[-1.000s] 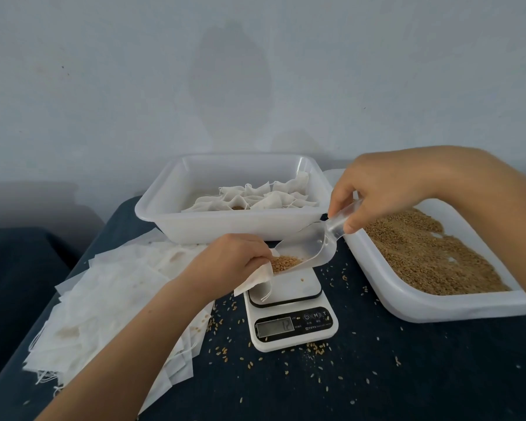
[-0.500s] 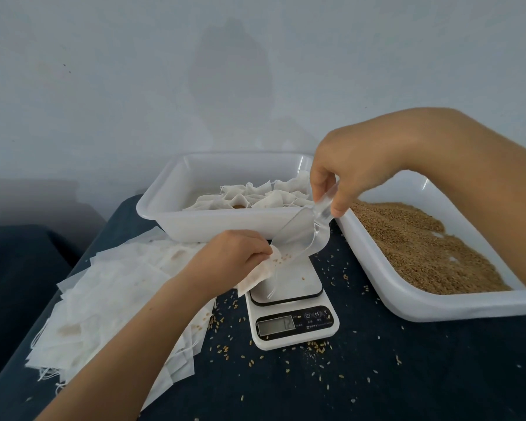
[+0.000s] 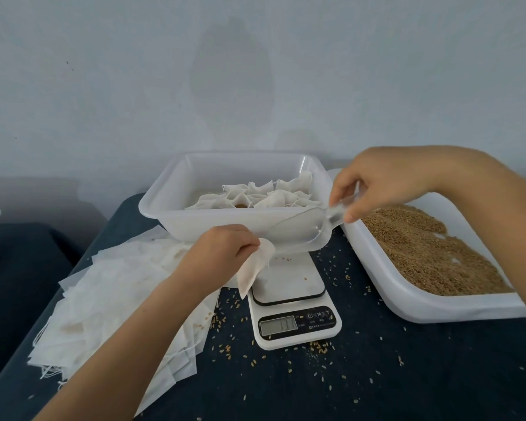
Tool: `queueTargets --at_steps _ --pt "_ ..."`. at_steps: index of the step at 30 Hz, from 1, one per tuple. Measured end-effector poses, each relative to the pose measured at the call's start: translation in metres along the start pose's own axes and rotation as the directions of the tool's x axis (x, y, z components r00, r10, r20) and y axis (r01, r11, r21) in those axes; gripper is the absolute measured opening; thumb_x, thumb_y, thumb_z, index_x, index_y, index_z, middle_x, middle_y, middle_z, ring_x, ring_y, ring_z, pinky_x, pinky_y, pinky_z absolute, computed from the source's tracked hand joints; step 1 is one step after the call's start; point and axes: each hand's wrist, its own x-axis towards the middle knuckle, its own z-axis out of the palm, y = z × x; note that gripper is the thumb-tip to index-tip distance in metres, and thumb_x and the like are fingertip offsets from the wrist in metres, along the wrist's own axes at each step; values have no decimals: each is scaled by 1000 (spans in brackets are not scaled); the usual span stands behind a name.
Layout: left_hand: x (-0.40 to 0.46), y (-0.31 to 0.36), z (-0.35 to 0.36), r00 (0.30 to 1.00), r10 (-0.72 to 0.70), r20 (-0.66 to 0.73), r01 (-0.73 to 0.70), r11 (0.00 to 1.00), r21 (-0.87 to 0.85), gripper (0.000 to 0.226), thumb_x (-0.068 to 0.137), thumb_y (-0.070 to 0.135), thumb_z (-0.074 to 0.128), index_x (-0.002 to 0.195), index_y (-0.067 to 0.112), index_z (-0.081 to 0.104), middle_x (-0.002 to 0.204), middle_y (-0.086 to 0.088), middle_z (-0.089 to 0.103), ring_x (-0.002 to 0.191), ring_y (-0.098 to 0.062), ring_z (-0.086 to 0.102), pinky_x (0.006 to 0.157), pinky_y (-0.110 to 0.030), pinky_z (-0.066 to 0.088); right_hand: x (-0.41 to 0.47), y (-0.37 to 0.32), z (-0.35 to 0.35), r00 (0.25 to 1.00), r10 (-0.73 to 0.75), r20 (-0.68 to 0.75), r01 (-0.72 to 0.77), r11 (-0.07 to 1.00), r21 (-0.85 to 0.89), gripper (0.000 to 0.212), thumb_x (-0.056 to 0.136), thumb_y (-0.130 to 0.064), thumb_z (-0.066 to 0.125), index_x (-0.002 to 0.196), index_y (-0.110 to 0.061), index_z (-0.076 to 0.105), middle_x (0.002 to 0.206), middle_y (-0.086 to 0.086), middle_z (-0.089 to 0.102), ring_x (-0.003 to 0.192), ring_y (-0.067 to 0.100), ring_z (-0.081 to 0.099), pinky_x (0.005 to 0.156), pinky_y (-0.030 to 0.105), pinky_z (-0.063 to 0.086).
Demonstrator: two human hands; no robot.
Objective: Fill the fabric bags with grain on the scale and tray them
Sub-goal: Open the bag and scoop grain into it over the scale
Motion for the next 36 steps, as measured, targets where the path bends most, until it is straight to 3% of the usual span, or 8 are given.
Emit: queueTargets --at_steps 5,9,13,19,22,27,31,36 --pt "0 -6 -1 995 -85 -51 84 996 -30 13 89 13 59 89 11 72 91 6 69 81 -4 56 73 -6 38 -22 55 36 984 124 -131 -59 907 416 28 76 -35 74 103 -35 66 88 -9 73 74 9 70 64 18 54" --pt "1 -6 1 989 -137 -54 135 990 -38 13 89 15 60 89 13 72 89 8 68 81 -4 56 72 -5 37 -28 88 70 920 330 -210 -145 786 600 24 82 -36 68 106 -35 61 85 -9 73 71 8 70 59 16 51" --pt "3 -2 1 985 -161 -63 158 987 -39 11 87 16 61 86 14 72 87 8 68 82 -6 57 73 -14 41 -22 115 100 777 592 -214 -403 729 553 29 92 -48 53 99 -22 64 91 -2 68 82 17 65 64 28 44" --pt "19 12 1 998 -66 10 66 997 33 14 87 15 58 81 10 70 82 3 67 79 -12 56 72 -21 40 -14 129 129 724 690 -19 -639 680 360 54 95 -51 46 123 -8 59 128 13 58 113 31 54 93 42 43" --pt "33 21 14 997 -16 77 12 998 55 16 89 16 55 85 11 70 85 1 67 82 -14 56 76 -27 42 -14 127 131 719 695 -16 -659 688 303 55 95 -51 46 128 -8 57 131 12 57 114 30 55 96 42 44" --pt "50 33 39 990 10 139 -20 997 76 18 89 18 53 75 15 63 74 7 60 77 -14 55 68 -25 40 -13 126 136 716 697 -43 -681 711 177 41 95 -47 47 101 -11 66 92 2 66 79 15 61 60 26 43" --pt "52 42 51 988 18 156 -31 996 79 16 91 23 53 93 16 68 87 4 65 87 -16 58 74 -27 43 -12 125 136 724 689 -35 -680 721 136 40 92 -50 51 97 -14 68 101 4 68 85 16 63 70 29 49" --pt "28 29 41 981 -165 -101 147 975 -169 29 88 27 60 117 23 61 101 8 66 85 -6 61 81 -21 48 -29 95 117 646 577 -499 -393 813 430 7 92 -28 58 94 -29 65 98 -10 68 81 4 58 72 17 41"
